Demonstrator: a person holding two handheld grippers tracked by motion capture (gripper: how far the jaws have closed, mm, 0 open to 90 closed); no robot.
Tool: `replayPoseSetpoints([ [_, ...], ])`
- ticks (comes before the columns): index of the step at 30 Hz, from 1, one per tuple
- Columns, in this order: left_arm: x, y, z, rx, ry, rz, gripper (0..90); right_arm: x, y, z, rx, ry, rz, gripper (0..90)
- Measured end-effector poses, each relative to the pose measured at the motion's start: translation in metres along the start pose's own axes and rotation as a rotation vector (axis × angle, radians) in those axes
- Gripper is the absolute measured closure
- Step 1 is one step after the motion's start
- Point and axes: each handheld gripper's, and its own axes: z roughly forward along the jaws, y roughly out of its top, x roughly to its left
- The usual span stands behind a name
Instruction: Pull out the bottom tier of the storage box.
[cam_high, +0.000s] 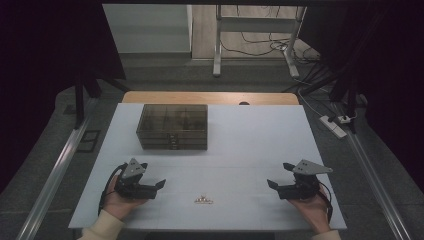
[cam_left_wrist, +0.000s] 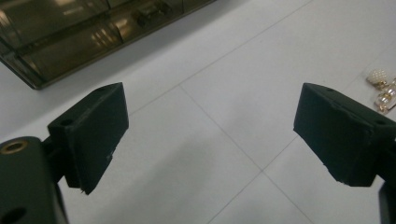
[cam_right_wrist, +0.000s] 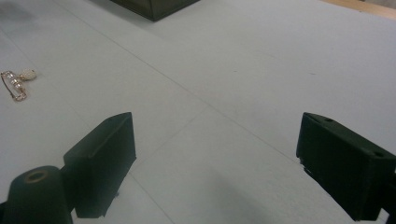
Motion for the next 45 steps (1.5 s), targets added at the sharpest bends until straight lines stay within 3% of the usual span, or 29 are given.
replayPoseSetpoints([
  [4, 0.0009, 0.0004, 0.0020, -0.001, 0.005, 0.005, 10.6, -0.0009, -0.0023, -0.0009, 0.000, 0.011, 0.022, 12.0],
  [8, 0.0043, 0.0000, 0.0040, -0.003, 0.000, 0.010, 10.8, -0.0016, -0.0038, -0.0035, -0.008, -0.008, 0.034, 12.0],
  [24, 0.0068, 0.0002, 0.0029, -0.018, 0.021, 0.010, 11.2, 0.0003, -0.0066, 0.0015, 0.013, -0.010, 0.032, 12.1],
  [28, 0.0044, 0.0011, 0.0035, -0.021, 0.042, 0.043, 11.2, 0.0016, -0.0076, -0.0016, 0.010, -0.014, 0.030, 12.1],
  [29, 0.0028, 0.0005, 0.0032, -0.021, 0.051, 0.070, 11.2, 0.0013, -0.0074, -0.0027, 0.006, -0.015, 0.033, 12.1],
  [33, 0.0011, 0.0001, 0.0011, -0.036, 0.065, 0.117, 11.3, -0.0001, -0.0074, -0.0015, 0.011, -0.014, 0.034, 12.1],
  [37, 0.0001, 0.0002, -0.0002, -0.054, 0.075, 0.142, 12.0, 0.0009, -0.0080, 0.0005, 0.016, -0.014, 0.034, 12.1],
  [45, 0.0003, -0.0003, -0.0001, -0.037, 0.122, 0.203, 13.1, 0.0008, -0.0087, 0.0012, 0.022, -0.012, 0.035, 12.3],
])
